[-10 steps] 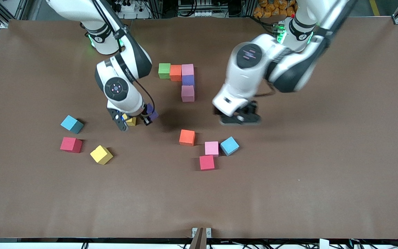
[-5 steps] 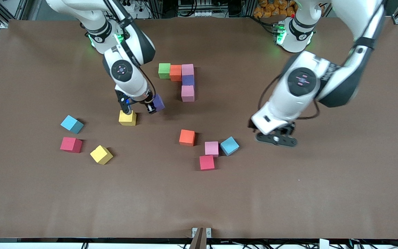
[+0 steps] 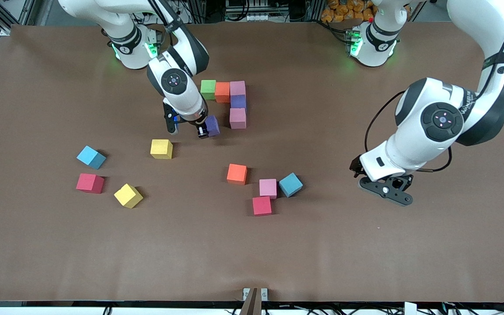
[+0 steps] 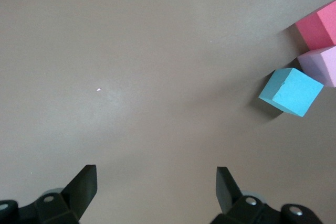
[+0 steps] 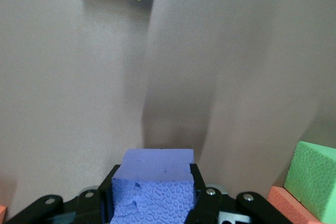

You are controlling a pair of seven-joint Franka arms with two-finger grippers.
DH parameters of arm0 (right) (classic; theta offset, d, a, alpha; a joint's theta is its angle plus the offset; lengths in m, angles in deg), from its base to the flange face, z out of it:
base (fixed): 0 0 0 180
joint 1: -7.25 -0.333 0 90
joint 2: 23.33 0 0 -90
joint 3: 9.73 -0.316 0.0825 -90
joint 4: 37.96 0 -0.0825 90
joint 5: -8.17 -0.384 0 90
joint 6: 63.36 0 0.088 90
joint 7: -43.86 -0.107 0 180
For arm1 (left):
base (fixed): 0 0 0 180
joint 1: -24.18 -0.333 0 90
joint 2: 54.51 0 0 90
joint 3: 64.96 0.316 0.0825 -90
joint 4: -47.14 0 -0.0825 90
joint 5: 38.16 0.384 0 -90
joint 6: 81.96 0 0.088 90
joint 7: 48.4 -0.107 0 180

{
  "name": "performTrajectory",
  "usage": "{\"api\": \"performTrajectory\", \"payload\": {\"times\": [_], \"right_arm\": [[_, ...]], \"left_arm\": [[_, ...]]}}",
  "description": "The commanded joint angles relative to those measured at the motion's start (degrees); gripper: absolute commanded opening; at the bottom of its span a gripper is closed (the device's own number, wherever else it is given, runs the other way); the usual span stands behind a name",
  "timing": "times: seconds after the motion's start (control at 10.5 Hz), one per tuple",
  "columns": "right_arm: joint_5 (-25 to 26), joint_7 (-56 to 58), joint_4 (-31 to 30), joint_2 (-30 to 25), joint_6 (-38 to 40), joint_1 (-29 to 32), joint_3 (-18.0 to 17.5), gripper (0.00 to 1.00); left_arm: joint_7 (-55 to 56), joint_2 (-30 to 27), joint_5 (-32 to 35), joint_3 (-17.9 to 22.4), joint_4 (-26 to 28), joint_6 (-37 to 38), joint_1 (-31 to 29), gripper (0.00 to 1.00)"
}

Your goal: Form number 2 with 11 blocks

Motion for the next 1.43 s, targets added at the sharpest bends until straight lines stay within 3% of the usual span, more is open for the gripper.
{"api": "performTrajectory", "payload": {"times": [0.0, 0.38, 1.34], "right_arm": [[0.23, -4.06, -0.25, 2.31, -2.51, -0.66, 0.21, 0.0], [0.23, -8.72, -0.34, 5.75, -5.68, -3.2, -0.58, 0.0], [0.23, -11.27, -4.02, 3.82, -7.08, -3.74, -2.87, 0.0]], "left_arm": [[-1.04, 0.8, 1.41, -0.77, -1.87, 0.6, 0.51, 1.0], [-1.39, 1.06, 4.13, -0.77, -1.78, 0.78, 1.13, 1.0], [-1.39, 2.55, 4.59, -0.69, -1.87, 0.69, 2.1, 1.0]]}}
